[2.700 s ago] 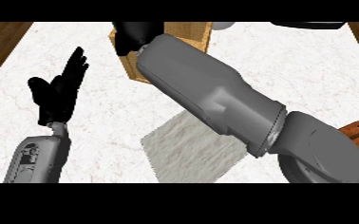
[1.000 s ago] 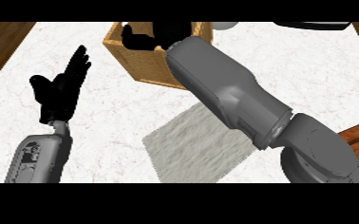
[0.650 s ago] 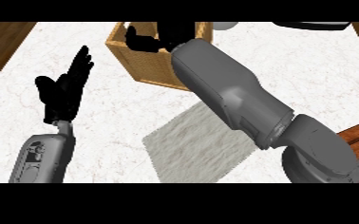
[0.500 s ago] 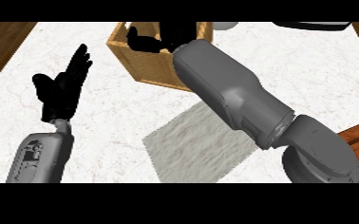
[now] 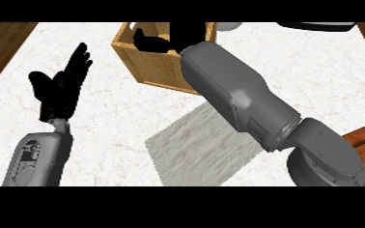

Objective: Pick the eggplant from the placemat and place it in the basket

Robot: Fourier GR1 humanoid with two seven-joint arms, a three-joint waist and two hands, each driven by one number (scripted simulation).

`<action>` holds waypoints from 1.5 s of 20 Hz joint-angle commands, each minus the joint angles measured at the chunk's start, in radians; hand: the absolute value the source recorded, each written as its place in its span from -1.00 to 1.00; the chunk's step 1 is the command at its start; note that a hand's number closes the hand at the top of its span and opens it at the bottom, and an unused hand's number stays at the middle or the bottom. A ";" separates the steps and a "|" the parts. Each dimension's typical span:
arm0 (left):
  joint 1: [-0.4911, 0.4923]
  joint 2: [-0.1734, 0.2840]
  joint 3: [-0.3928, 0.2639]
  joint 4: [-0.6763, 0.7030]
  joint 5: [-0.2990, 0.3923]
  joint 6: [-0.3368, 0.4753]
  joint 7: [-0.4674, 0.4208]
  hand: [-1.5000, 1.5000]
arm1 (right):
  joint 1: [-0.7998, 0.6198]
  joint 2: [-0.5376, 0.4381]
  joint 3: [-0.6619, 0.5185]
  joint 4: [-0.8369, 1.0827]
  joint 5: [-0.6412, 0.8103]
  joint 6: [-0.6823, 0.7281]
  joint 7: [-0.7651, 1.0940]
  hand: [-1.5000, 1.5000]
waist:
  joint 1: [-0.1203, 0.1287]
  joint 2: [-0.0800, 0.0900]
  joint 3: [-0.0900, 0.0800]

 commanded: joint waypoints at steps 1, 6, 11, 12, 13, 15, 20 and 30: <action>0.017 -0.002 -0.003 -0.024 -0.012 0.015 0.025 0.00 | 0.022 0.016 -0.008 0.017 -0.003 0.020 0.054 1.00 | -0.009 0.008 -0.003; 0.005 -0.012 -0.009 0.003 -0.020 0.019 -0.007 0.00 | 0.024 0.016 -0.057 -0.016 -0.016 -0.197 0.032 -1.00 | -0.001 0.014 -0.003; 0.050 0.002 0.009 -0.016 -0.006 0.008 -0.010 0.00 | -0.010 0.016 -0.160 -0.022 -0.065 -0.358 -0.012 -1.00 | -0.019 0.007 -0.002; 0.013 0.009 0.009 -0.044 0.000 0.008 0.043 0.00 | 0.017 0.016 -0.160 -0.052 -0.066 -0.413 -0.007 -1.00 | -0.020 0.004 -0.002; 0.029 0.002 0.018 -0.001 0.002 0.008 -0.013 0.00 | 0.019 0.016 -0.181 -0.059 -0.079 -0.467 -0.012 -1.00 | -0.017 0.010 -0.003; 0.077 -0.028 -0.013 -0.046 -0.023 0.035 -0.002 0.00 | -0.036 0.017 -0.253 -0.020 -0.111 -0.494 -0.009 -1.00 | -0.030 0.002 -0.001; 0.049 0.016 0.032 -0.043 -0.001 0.022 0.033 0.00 | -0.030 0.017 -0.353 -0.040 -0.163 -0.568 -0.006 -1.00 | -0.063 -0.006 -0.001; 0.156 0.020 0.043 -0.120 0.014 0.009 0.033 0.00 | 0.271 -0.191 -0.475 -0.342 -0.199 -0.549 -0.175 -1.00 | -0.107 -0.020 -0.001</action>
